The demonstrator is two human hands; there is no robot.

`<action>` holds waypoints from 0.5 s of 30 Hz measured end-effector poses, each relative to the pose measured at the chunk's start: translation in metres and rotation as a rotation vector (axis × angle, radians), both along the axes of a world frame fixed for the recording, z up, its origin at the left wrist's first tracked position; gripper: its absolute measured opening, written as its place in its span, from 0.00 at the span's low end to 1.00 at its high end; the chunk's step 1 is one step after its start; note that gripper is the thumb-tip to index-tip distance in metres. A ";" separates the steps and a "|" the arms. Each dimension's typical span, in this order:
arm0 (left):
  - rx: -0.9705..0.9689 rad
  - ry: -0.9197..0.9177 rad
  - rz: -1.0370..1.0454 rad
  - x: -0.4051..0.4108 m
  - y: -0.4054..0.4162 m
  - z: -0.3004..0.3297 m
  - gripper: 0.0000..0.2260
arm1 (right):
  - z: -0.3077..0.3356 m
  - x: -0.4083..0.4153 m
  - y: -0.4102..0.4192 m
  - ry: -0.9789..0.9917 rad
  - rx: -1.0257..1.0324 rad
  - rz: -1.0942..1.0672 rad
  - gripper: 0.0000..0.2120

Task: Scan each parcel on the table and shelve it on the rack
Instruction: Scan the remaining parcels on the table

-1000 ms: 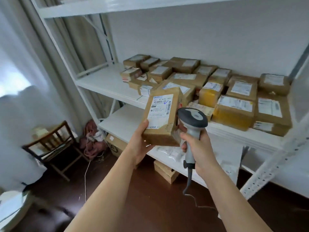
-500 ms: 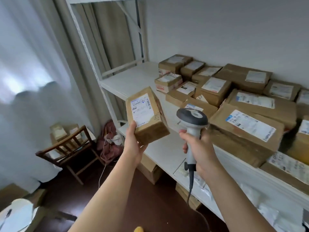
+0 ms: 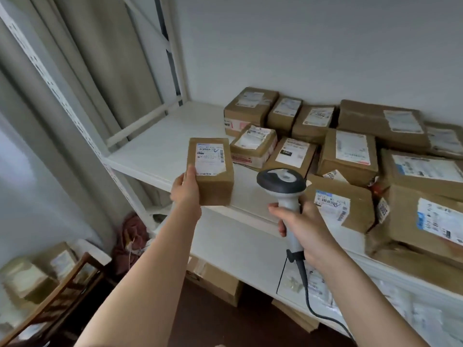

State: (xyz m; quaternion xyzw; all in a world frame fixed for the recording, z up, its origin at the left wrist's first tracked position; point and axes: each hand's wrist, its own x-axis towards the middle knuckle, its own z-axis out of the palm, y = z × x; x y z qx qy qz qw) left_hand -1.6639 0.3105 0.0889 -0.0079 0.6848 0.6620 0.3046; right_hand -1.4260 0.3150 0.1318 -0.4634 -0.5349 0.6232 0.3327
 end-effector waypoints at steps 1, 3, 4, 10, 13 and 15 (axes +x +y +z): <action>-0.024 -0.012 -0.006 -0.009 0.009 0.001 0.23 | 0.000 -0.004 0.004 -0.009 0.001 -0.009 0.09; -0.159 0.006 -0.014 -0.026 0.025 -0.001 0.28 | 0.000 -0.010 0.014 -0.020 0.007 -0.038 0.10; -0.261 0.031 -0.023 -0.032 0.032 -0.002 0.31 | -0.001 -0.013 0.020 -0.017 0.009 -0.050 0.10; -0.381 0.090 -0.002 -0.045 0.065 0.010 0.28 | 0.000 -0.031 0.057 -0.018 0.014 -0.090 0.10; -0.351 0.171 0.026 -0.052 0.085 0.015 0.28 | 0.005 -0.038 0.071 -0.009 0.001 -0.079 0.09; -0.323 0.235 0.030 -0.054 0.098 0.017 0.30 | 0.009 -0.041 0.081 -0.005 0.007 -0.065 0.09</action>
